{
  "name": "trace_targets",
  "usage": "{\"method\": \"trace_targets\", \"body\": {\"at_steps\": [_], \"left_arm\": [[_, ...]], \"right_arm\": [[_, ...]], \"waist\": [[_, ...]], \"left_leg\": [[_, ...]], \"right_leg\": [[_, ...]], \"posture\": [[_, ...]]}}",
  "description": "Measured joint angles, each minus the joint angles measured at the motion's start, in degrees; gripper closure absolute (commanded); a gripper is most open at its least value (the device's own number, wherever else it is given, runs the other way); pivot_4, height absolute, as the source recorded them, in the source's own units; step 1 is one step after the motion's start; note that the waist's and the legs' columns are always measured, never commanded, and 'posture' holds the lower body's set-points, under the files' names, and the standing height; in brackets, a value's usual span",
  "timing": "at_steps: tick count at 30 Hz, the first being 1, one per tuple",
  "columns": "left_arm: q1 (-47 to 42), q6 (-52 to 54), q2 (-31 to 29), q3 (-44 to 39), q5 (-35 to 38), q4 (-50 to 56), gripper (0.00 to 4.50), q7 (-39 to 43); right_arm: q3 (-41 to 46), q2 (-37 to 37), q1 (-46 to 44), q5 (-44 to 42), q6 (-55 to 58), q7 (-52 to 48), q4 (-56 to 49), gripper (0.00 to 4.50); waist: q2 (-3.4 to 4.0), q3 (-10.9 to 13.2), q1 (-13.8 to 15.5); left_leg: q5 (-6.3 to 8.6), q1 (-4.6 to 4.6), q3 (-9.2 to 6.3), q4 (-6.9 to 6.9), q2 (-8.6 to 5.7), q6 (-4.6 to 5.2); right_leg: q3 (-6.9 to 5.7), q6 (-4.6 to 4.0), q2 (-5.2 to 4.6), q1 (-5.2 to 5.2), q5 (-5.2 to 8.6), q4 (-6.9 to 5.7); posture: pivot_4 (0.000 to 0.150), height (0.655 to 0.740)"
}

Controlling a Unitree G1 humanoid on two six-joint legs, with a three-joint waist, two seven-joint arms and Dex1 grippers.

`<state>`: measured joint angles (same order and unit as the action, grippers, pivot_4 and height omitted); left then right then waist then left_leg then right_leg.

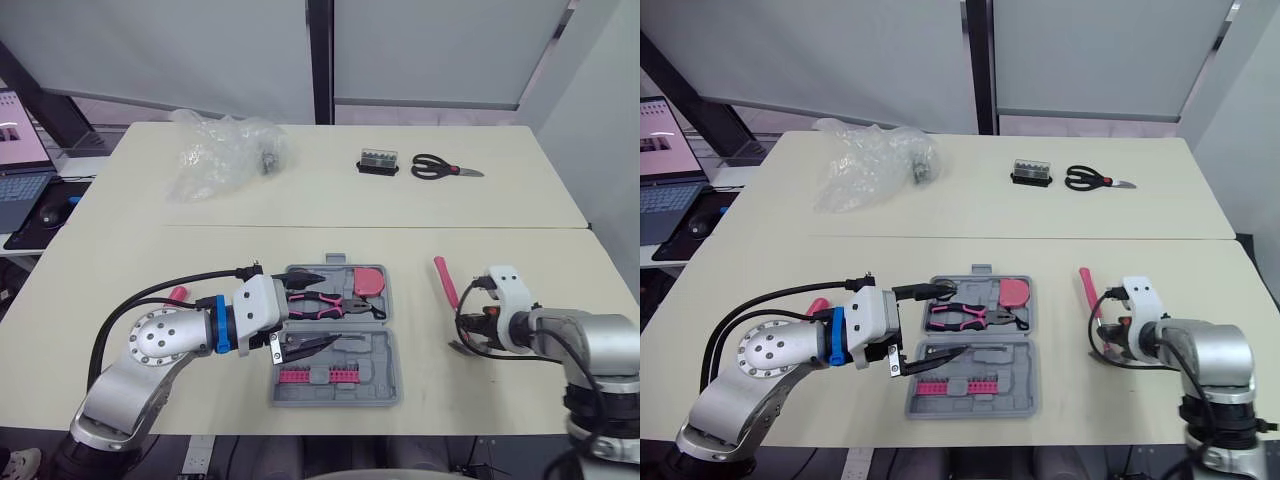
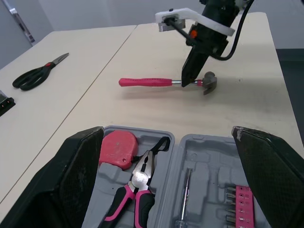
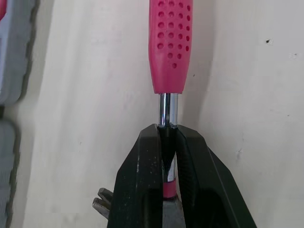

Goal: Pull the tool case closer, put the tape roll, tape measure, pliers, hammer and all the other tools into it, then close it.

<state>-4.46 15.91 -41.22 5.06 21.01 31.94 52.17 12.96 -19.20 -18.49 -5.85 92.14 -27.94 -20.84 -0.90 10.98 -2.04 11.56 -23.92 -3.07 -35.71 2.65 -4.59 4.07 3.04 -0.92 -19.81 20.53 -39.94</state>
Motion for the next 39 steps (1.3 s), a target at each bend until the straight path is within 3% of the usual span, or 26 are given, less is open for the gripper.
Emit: {"method": "trace_targets", "body": {"at_steps": [4, 6, 13, 17, 22, 28, 39], "left_arm": [[0.0, 0.3, 0.0, 0.4, 0.3, 0.0, 0.0, -0.1], [0.0, 0.9, 0.4, 0.4, 0.8, 0.1, 0.0, -0.3], [1.4, 2.8, 0.7, -1.5, 4.5, 1.4, 0.0, -0.3], [2.4, 2.7, -0.2, -3.0, 4.8, 1.3, 0.0, 0.3], [2.0, 2.2, -0.2, -3.1, 4.5, 0.6, 0.0, 1.1], [2.0, 0.9, -0.1, -3.1, 3.8, -0.3, 0.0, 1.4], [2.1, 0.6, -0.1, -3.1, 3.0, -0.8, 0.0, 2.3]], "right_arm": [[0.7, 2.7, -0.2, 0.2, -0.6, 4.4, 0.3, 4.32], [1.2, 3.8, -0.1, 0.0, -1.5, 5.6, 0.3, 3.6], [2.0, 1.9, 1.4, -4.8, -2.4, 3.8, -5.2, 1.85], [0.0, -4.2, 7.8, -5.9, -15.5, 1.4, -6.9, 0.72], [-3.8, -3.7, 16.1, -4.0, -35.7, 2.1, -4.3, 0.72], [-5.4, -1.0, 20.5, -1.5, -49.6, 5.7, 1.1, 0.72], [-7.1, 1.2, 23.7, -0.6, -53.1, 8.9, 2.1, 0.72]], "waist": [[0.0, 0.0, 0.0], [0.0, 0.0, 0.0], [0.01, 0.0, 0.1], [-0.01, 0.0, 0.2], [-0.03, 0.0, 0.1], [-0.02, 0.0, 0.0], [-0.02, 0.0, 0.1]], "left_leg": [[0.0, -0.02, 0.0, 0.0, 0.0, 0.0], [0.0, -0.02, 0.0, 0.0, 0.0, 0.0], [0.0, -0.08, 0.0, 0.03, 0.01, 0.0], [0.0, -0.1, 0.01, 0.01, 0.01, 0.01], [0.0, -0.08, 0.02, 0.02, 0.03, 0.0], [0.0, -0.08, 0.04, 0.02, 0.04, 0.0], [0.0, -0.08, 0.02, 0.03, 0.04, 0.0]], "right_leg": [[0.0, 0.0, 0.0, -0.01, 0.0, 0.0], [0.0, 0.0, 0.0, -0.01, 0.0, 0.0], [0.0, 0.0, 0.01, -0.08, 0.0, 0.0], [-0.01, 0.01, 0.0, -0.07, 0.0, 0.03], [0.01, 0.01, 0.03, -0.09, 0.01, 0.02], [0.03, 0.01, 0.03, -0.11, 0.0, 0.0], [0.02, 0.0, 0.03, -0.1, 0.0, 0.0]], "posture": [[0.15, 0.74], [0.15, 0.74], [0.15, 0.74], [0.15, 0.74], [0.15, 0.74], [0.15, 0.74], [0.15, 0.74]]}}
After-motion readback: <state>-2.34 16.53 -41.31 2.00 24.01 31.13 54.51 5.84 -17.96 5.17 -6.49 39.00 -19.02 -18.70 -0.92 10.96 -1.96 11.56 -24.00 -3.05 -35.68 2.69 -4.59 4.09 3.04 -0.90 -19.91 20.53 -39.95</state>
